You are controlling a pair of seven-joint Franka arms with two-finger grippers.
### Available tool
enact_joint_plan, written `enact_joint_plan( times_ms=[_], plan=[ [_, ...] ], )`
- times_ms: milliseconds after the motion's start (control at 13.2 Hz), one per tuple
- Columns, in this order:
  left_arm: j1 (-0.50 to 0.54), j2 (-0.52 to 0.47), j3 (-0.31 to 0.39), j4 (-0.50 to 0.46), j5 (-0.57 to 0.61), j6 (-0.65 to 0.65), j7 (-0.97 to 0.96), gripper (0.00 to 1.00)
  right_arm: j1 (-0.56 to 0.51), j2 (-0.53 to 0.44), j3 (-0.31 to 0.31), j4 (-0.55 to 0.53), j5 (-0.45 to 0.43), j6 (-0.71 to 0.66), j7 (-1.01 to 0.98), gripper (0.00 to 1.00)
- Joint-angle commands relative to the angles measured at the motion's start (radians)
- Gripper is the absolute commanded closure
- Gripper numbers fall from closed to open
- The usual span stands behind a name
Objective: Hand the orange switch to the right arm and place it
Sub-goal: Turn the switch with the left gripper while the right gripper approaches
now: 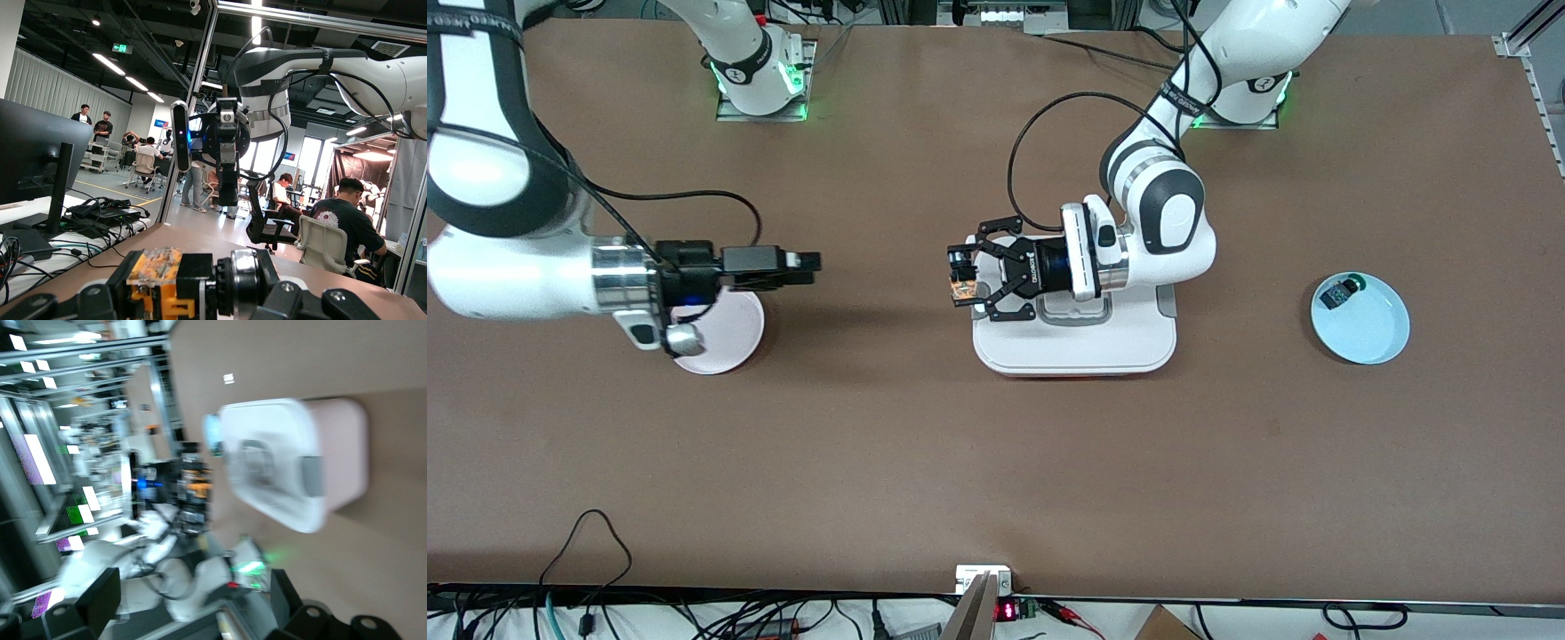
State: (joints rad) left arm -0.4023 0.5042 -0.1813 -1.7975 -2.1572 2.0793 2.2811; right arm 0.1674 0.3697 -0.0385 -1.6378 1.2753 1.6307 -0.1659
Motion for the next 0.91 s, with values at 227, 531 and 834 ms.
enact_joint_plan(
  times_ms=[227, 531, 834],
  plan=[
    [-0.001, -0.023, 0.002, -0.019, -0.032, 0.005, 0.038, 0.84, 0.184, 0.041, -0.001, -0.031, 0.246, 0.23, -0.039, 0.0],
    [-0.001, -0.023, 0.002, -0.019, -0.032, 0.005, 0.038, 0.84, 0.237, 0.045, -0.001, -0.089, 0.331, 0.302, -0.145, 0.0],
    [-0.001, -0.023, 0.002, -0.019, -0.032, 0.005, 0.038, 0.84, 0.27, 0.048, -0.001, -0.105, 0.349, 0.345, -0.175, 0.01]
  ],
)
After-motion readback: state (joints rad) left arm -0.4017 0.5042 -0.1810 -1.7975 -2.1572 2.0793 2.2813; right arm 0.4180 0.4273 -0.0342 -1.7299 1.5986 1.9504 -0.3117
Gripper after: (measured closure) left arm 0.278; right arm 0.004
